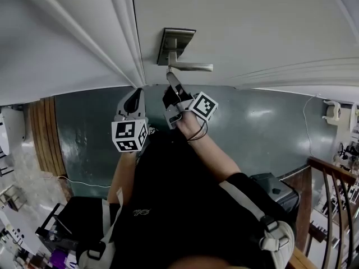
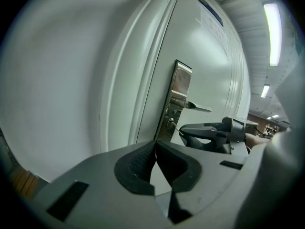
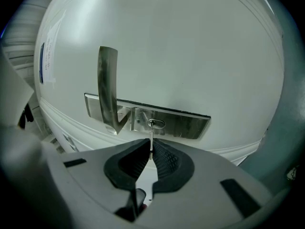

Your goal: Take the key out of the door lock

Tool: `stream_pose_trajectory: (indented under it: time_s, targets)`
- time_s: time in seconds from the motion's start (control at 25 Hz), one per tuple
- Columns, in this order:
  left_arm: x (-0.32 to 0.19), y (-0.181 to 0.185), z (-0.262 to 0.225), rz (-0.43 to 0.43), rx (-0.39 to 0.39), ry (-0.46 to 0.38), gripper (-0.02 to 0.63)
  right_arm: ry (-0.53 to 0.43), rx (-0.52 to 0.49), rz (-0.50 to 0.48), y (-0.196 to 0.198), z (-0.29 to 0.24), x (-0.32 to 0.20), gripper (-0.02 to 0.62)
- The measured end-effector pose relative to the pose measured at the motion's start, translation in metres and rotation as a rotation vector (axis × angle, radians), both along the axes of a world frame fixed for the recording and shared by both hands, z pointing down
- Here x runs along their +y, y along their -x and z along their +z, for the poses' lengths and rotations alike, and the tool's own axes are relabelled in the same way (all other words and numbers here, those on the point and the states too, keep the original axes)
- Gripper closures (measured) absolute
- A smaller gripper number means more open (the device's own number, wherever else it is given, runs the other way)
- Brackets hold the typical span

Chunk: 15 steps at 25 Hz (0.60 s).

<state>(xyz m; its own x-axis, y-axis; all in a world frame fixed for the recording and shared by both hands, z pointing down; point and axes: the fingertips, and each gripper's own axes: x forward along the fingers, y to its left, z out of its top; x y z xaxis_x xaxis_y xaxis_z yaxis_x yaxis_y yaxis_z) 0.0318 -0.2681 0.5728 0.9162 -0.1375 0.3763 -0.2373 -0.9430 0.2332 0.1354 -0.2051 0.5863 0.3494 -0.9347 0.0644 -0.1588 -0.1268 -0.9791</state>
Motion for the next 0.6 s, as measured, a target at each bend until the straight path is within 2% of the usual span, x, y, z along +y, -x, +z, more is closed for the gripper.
stream_pose_trajectory:
  time_s: [0.6]
  targets:
    - [0.005, 0.022, 0.005, -0.033, -0.015, 0.001, 0.583, -0.002, 0.018, 0.001, -0.003, -0.002, 0.003, 0.565]
